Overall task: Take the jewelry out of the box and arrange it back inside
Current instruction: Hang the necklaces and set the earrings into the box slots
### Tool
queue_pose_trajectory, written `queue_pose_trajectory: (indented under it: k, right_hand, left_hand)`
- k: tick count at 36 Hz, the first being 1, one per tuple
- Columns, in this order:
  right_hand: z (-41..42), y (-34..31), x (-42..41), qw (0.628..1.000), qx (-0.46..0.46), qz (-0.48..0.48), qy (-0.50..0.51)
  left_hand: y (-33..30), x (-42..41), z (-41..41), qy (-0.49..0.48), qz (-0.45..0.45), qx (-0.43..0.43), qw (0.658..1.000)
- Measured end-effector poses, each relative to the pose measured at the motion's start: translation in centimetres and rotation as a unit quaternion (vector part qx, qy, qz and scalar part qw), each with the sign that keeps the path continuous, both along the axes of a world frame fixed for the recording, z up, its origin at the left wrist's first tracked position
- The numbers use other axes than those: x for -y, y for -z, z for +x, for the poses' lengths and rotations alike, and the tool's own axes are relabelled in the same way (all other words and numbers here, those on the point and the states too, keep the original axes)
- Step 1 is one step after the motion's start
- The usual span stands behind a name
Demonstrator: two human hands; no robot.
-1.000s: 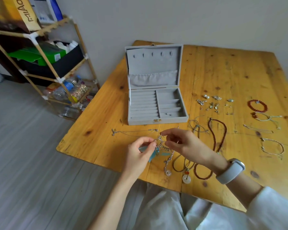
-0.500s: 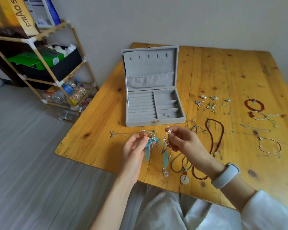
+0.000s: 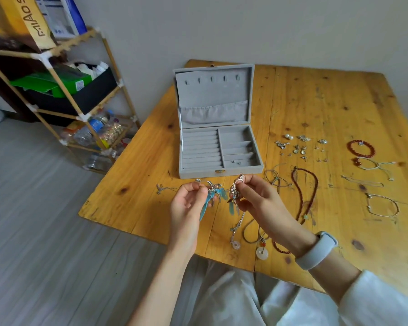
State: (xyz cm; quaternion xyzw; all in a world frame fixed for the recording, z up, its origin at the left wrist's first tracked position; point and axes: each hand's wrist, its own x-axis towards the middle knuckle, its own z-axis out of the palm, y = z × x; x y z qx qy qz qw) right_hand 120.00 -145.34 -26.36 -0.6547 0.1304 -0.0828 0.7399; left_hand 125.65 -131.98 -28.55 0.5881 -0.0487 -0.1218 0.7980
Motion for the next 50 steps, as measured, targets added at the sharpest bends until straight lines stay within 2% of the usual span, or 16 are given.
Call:
queue_pose_trajectory:
  k: [4,12,17,22,26,32,40,45,50]
  right_hand:
    - [0.0,-0.1,-0.1,1.0,-0.003,0.016,-0.016]
    - [-0.3,-0.7,-0.4,0.992,-0.017,-0.121,-0.007]
    - [-0.3,-1.1,-0.6,0.983,-0.01,-0.181,0.001]
    - [-0.4,-1.4,-0.9,0.978,0.0,-0.206,0.0]
    - [-0.5,-1.6,-1.1,0.98,-0.003,-0.201,0.009]
    - [-0.3,-1.7,-1.2,0.978,-0.001,-0.21,0.013]
    - [0.0,-1.2,-1.5,0.979,0.007,-0.193,0.071]
    - [-0.1,-1.1,-1.5,0.989,0.006,-0.125,0.081]
    - [-0.4,-0.7,-1.7,0.986,0.016,-0.141,0.084]
  left_hand:
    - [-0.1,-0.2,0.0,-0.001,0.007,0.007,1.0]
    - [-0.7,-0.1,-0.3,0.018,0.019,0.039,0.999]
    - [-0.9,0.1,-0.5,0.024,0.013,0.028,0.999]
    - [-1.0,0.4,-0.4,-0.016,-0.021,-0.014,1.0]
    - [-1.2,0.5,-0.6,-0.037,-0.019,-0.02,0.999]
    - [-1.8,0.5,-0.8,-0.054,0.017,0.023,0.998]
    - [-1.8,0.5,-0.8,-0.018,0.042,0.024,0.999]
    - [-1.4,0.3,-0.4,-0.001,0.103,0.099,0.99]
    - [-1.0,0.2,-0.1,0.015,0.155,0.132,0.979]
